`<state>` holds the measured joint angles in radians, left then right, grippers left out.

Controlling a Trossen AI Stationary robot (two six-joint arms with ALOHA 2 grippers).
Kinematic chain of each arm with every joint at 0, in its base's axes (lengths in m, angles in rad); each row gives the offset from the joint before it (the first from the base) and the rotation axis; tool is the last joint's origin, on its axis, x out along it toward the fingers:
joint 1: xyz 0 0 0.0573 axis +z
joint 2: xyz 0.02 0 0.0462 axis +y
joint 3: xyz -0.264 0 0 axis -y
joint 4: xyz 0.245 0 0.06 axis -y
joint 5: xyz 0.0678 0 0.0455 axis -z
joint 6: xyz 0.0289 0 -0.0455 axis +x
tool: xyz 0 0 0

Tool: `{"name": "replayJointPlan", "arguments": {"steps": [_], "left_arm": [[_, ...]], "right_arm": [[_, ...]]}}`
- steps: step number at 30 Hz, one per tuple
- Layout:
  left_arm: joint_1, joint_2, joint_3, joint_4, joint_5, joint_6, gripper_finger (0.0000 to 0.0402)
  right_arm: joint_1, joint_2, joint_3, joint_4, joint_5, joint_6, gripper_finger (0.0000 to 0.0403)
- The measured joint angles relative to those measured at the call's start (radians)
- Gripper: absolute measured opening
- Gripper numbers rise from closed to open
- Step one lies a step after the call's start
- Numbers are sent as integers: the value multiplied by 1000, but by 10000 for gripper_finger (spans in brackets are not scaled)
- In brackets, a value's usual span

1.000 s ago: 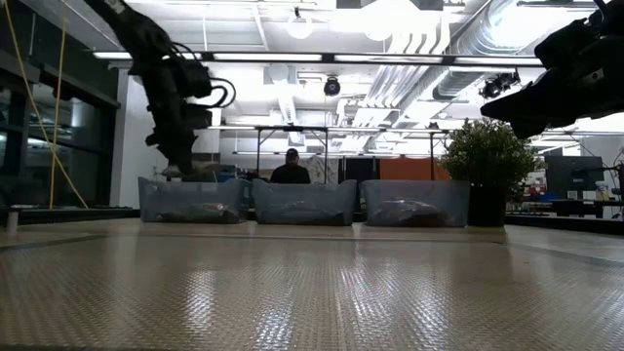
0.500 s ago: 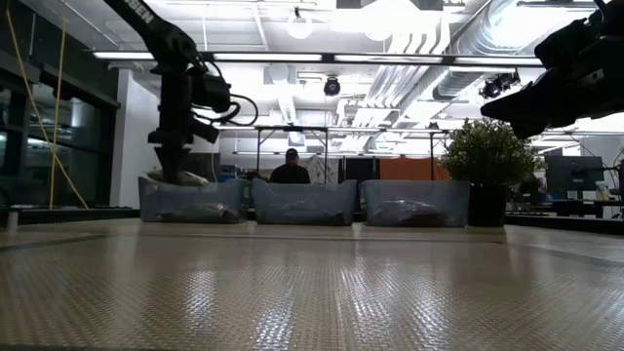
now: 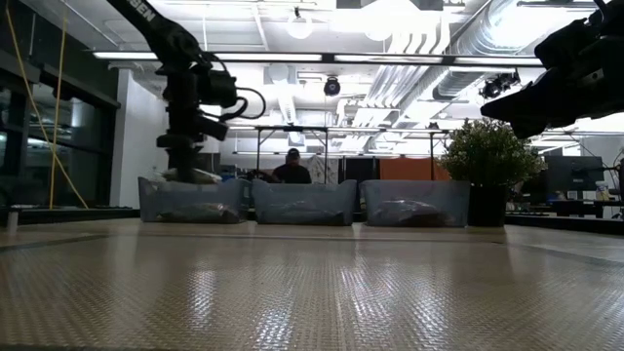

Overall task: Pick and place Granola Bars by type
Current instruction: Put the orange granola bar into the left black bin

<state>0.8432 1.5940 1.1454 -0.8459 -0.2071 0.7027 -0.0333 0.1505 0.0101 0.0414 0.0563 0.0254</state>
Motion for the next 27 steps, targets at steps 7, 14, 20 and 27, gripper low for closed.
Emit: {"name": "replayJointPlan", "arguments": {"steps": [7, 14, 20, 27], "left_arm": [[-21, 15, 0, 25, -6, 50, 52], [-42, 61, 0, 39, -9, 52, 52], [-40, 76, -1, 49, -9, 49, 52], [-40, 77, -1, 72, 32, 31, 52]], "right_arm": [[0, 0, 0, 0, 0, 0, 3], [0, 0, 0, 0, 0, 0, 2], [0, 0, 0, 0, 0, 0, 2], [0, 0, 0, 0, 0, 0, 2]]}}
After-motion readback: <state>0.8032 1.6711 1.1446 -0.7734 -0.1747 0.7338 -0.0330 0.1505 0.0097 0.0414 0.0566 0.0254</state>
